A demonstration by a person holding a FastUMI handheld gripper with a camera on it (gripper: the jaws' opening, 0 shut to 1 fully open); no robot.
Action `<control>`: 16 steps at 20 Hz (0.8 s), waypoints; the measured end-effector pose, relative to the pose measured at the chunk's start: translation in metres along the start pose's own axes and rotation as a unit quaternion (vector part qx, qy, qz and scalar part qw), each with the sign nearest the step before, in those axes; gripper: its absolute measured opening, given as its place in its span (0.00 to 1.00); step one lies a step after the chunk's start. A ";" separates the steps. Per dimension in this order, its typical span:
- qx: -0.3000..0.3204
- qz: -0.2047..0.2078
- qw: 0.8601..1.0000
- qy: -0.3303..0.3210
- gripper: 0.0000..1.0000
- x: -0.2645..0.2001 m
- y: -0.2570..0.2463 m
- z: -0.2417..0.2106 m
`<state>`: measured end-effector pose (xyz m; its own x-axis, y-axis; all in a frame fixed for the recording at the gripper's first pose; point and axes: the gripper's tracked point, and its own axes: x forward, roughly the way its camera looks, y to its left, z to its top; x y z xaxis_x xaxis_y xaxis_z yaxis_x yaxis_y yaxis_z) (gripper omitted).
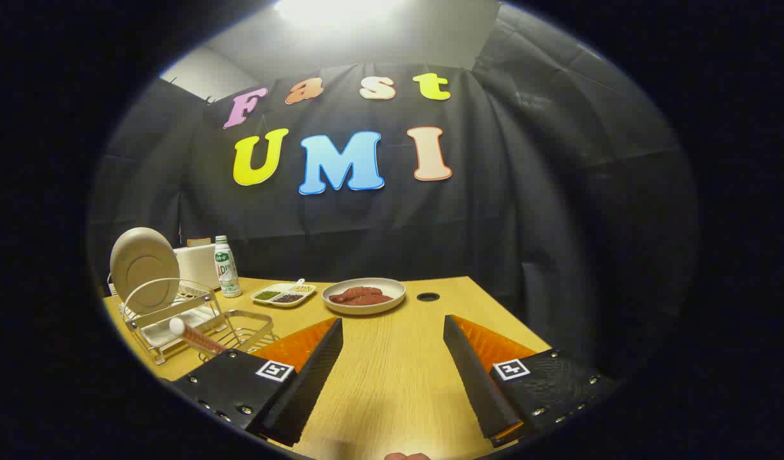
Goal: Take the plate from the dish rack, then take the spoon from the basket and place it into the plate.
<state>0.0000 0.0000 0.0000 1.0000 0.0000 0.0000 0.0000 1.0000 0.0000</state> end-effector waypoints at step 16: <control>0.022 0.006 0.997 -0.075 0.99 -0.070 0.155 0.262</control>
<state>-0.0696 0.1546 0.2622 0.9886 0.0082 0.1503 -0.0148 0.9990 0.0433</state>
